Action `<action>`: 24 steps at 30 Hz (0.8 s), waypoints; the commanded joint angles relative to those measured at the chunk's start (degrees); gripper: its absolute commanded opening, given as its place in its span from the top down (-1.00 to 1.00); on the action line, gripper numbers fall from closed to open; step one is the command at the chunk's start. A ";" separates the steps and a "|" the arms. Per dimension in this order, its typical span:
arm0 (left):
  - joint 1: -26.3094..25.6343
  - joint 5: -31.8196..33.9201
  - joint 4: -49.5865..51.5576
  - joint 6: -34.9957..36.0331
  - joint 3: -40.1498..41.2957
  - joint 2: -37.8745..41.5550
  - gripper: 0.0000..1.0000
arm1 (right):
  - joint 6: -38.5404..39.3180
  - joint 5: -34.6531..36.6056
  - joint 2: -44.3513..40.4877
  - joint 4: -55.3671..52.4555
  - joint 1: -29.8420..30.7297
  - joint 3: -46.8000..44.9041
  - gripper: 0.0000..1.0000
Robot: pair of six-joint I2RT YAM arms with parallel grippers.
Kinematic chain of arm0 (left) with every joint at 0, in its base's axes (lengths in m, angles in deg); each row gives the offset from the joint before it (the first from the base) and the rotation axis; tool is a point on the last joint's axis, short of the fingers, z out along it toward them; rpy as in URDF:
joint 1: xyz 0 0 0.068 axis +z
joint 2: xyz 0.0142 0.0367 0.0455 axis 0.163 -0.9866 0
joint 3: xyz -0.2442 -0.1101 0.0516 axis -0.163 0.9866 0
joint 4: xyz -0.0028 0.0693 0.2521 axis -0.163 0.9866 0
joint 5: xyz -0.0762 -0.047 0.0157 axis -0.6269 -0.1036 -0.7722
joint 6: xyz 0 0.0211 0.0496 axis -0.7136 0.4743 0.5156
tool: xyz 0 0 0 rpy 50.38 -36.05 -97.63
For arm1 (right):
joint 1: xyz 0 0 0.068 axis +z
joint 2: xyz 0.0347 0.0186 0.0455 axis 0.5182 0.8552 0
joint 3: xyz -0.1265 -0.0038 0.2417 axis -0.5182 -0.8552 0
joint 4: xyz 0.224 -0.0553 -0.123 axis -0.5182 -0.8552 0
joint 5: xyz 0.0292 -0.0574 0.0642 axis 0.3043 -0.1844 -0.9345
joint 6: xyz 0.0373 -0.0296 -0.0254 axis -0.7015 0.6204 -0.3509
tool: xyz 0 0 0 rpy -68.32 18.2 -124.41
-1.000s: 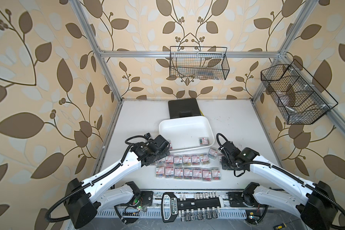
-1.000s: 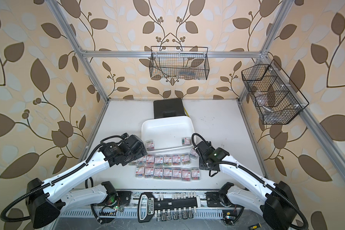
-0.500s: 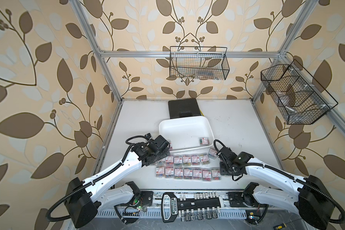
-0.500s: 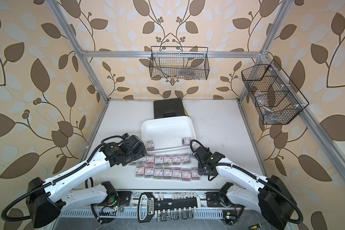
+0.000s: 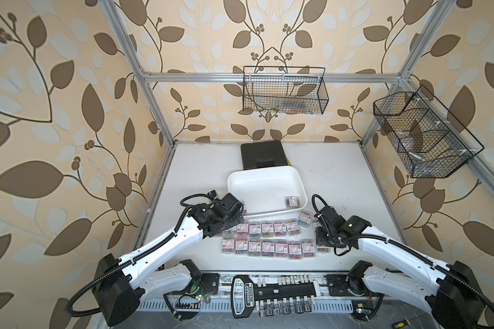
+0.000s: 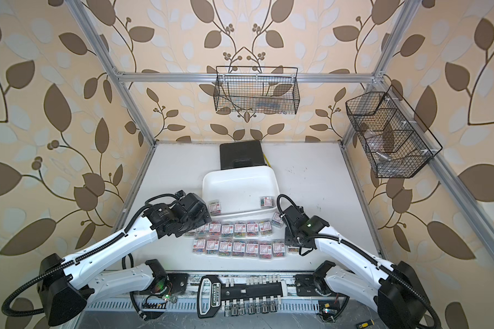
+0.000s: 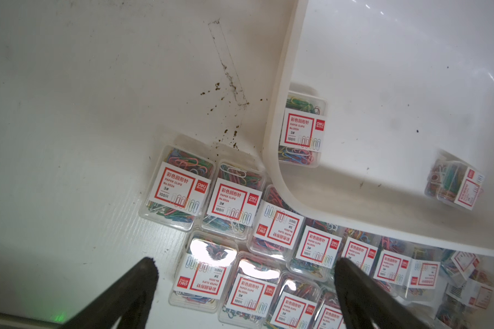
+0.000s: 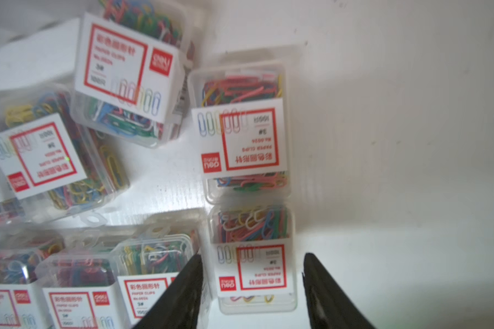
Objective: Take the paper clips out of the storage box
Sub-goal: Place the boxed paper clips at the center of the board.
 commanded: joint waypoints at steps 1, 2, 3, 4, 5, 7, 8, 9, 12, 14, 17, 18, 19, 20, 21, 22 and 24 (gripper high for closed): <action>0.58 -1.65 -0.20 1.27 -1.46 -1.41 -0.98 | -0.77 1.08 -2.13 -3.36 -4.53 2.34 -0.03; 0.58 -1.79 0.04 1.47 -2.01 -2.19 -0.97 | -0.69 1.52 -2.47 -4.19 -6.43 2.70 -0.01; 0.58 -1.94 0.14 1.75 -2.68 -2.96 -0.95 | -0.44 1.70 -2.62 -4.92 -8.35 2.90 0.02; 0.58 -1.95 0.22 2.09 -3.23 -3.64 -0.93 | -0.21 1.83 -2.67 -5.42 -9.67 2.95 0.04; 0.58 -1.87 0.31 2.49 -3.99 -4.44 -0.92 | -0.17 2.15 -2.46 -6.22 -11.36 2.89 0.08; 0.58 -1.60 0.39 3.47 -5.34 -5.99 -0.90 | 0.40 2.11 -1.64 -7.03 -14.19 2.46 0.12; 0.58 -1.40 0.74 4.02 -6.22 -6.98 -0.89 | 0.92 1.85 -1.01 -6.79 -15.49 2.07 0.13; 0.58 -1.20 1.07 4.53 -7.19 -7.94 -0.88 | 1.45 1.59 -0.29 -6.34 -16.39 1.78 0.14; 0.66 -0.88 1.95 5.64 -9.70 -10.65 -0.87 | 2.33 1.65 2.01 -5.02 -16.92 1.31 0.14; 0.67 -0.89 2.40 6.01 -10.86 -12.37 -0.87 | 2.67 1.32 3.38 -3.77 -16.75 0.83 0.14; 0.82 -0.98 2.67 6.07 -12.06 -14.39 -0.84 | 2.29 0.79 5.03 -2.57 -15.52 -0.16 0.14; 0.99 -0.99 2.77 6.04 -12.45 -15.07 -0.84 | 1.85 0.97 5.49 -2.38 -14.54 -0.25 0.14; 1.17 -0.94 2.90 6.10 -12.81 -15.53 -0.84 | 1.34 1.07 5.84 -2.13 -13.29 -0.35 0.14; 1.49 -1.01 3.15 5.96 -13.28 -16.12 -0.83 | 0.75 1.08 6.29 -1.95 -11.81 -0.50 0.14; 1.82 -0.87 3.29 5.91 -13.70 -16.58 -0.83 | -0.05 1.10 6.74 -1.65 -10.33 -0.68 0.14; 2.06 -0.92 3.40 5.81 -13.99 -17.00 -0.82 | -0.79 1.06 7.16 -1.46 -9.07 -0.92 0.15; 2.89 -1.30 3.48 5.93 -14.72 -18.03 -0.82 | -2.45 0.98 8.09 -1.07 -6.38 -1.03 0.15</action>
